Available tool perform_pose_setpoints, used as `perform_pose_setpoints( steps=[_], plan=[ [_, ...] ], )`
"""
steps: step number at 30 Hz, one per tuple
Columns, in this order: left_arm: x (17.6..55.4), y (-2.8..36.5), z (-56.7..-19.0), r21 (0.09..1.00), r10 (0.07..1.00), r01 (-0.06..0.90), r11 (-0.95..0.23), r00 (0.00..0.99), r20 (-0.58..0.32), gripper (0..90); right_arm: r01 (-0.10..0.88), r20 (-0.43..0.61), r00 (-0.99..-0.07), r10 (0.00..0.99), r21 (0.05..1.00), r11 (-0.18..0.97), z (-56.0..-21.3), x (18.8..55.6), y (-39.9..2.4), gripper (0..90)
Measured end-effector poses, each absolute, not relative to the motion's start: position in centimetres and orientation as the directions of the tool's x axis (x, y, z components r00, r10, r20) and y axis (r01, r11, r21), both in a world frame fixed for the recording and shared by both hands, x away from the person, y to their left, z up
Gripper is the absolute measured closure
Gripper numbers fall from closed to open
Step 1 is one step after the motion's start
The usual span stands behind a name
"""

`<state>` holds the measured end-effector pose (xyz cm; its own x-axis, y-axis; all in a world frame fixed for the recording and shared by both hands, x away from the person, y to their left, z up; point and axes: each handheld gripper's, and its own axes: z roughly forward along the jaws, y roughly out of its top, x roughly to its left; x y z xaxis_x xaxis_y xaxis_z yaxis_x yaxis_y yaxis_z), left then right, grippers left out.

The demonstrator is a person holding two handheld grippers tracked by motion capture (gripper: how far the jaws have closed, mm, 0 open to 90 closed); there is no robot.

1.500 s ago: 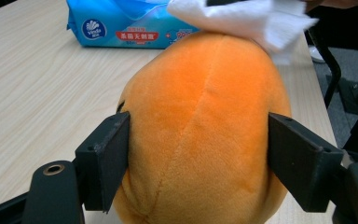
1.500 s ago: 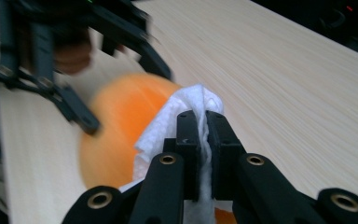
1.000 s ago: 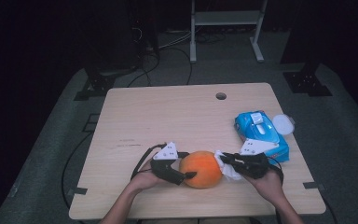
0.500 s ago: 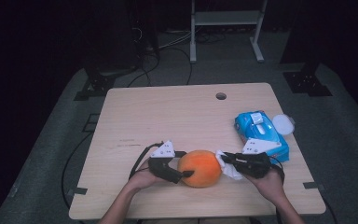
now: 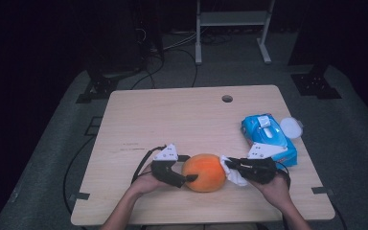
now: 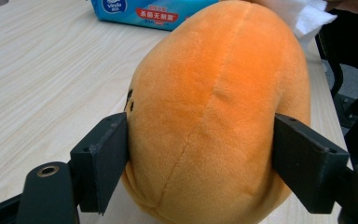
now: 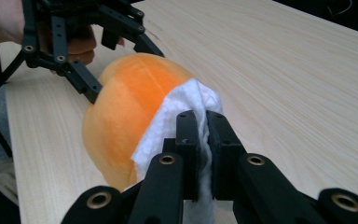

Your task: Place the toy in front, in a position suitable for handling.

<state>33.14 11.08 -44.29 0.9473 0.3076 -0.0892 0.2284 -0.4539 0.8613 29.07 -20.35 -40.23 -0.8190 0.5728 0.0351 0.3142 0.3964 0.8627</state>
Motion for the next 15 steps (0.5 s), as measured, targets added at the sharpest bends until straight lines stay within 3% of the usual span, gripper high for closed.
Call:
perform_pose_setpoints(
  steps=[10,15],
  plan=[
    [33.1,11.0,-44.2,0.862,0.313,0.231,-0.451,0.945,-0.09,22.0,0.362,0.04,-0.794,0.606,0.832,0.42,-41.5,29.6,-21.4,83.2],
    [33.1,10.8,-44.3,0.864,0.315,0.225,-0.451,0.946,-0.082,20.7,0.328,0.042,-0.81,0.584,0.859,0.394,-40.4,29.1,-20.6,83.3]
  ],
)
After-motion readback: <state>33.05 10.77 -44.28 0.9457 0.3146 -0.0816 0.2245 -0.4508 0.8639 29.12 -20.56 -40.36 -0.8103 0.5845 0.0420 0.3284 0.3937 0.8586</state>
